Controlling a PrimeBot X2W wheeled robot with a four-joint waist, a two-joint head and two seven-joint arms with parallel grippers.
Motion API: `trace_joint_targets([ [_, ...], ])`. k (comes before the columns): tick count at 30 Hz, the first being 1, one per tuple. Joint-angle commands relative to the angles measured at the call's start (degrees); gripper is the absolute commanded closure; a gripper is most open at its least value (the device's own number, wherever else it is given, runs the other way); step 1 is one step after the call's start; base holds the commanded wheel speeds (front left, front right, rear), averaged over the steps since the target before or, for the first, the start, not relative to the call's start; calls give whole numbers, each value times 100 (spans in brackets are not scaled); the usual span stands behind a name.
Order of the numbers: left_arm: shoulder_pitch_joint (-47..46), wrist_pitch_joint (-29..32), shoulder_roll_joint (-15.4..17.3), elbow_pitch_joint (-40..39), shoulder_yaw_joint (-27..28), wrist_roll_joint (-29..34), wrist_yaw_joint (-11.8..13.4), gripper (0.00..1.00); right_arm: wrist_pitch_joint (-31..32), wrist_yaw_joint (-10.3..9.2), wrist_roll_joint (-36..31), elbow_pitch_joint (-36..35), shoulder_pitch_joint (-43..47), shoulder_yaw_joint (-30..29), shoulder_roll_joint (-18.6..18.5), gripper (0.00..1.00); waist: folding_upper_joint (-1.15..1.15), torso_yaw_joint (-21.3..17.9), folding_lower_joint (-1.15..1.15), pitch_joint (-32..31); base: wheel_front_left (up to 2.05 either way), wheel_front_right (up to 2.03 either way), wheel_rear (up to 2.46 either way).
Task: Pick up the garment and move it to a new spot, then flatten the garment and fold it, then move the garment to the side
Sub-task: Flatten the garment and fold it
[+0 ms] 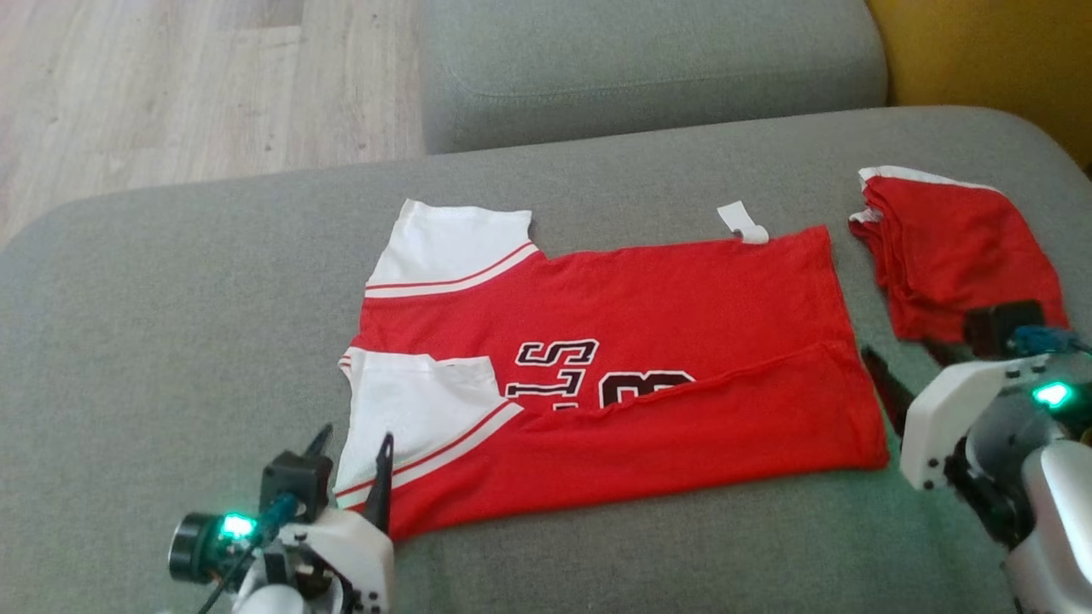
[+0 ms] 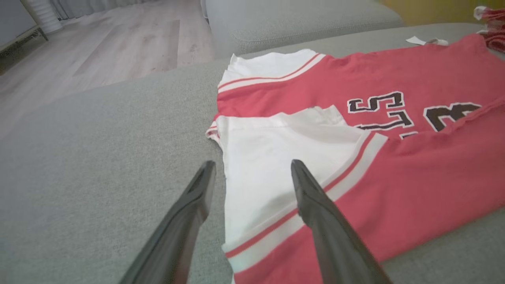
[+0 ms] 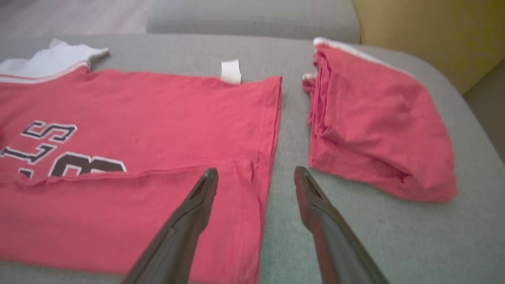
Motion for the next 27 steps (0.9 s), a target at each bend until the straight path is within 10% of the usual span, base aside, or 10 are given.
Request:
trace_joint_targets([
  [1,-289,-110,141,-276,277,47,77,0,-182,-5,-92,-296,-206,-10,-29,0,0,-33,0,75,0,0,0],
  [10,-1564,-576,358,-586,542,79,-170,0,-1225,-5,-525,-597,-830,-283,213,0,0,-238,0,889,0,0,0],
  [18,-3703,371,834,554,312,-20,-1305,0,-1706,-5,-674,-404,-1866,-163,340,0,0,-627,0,1862,0,0,0],
  [27,-5128,1434,1241,1966,-316,-583,-1559,0,-2056,-5,-630,-122,-2664,154,448,0,0,-1068,0,2551,0,0,0],
])
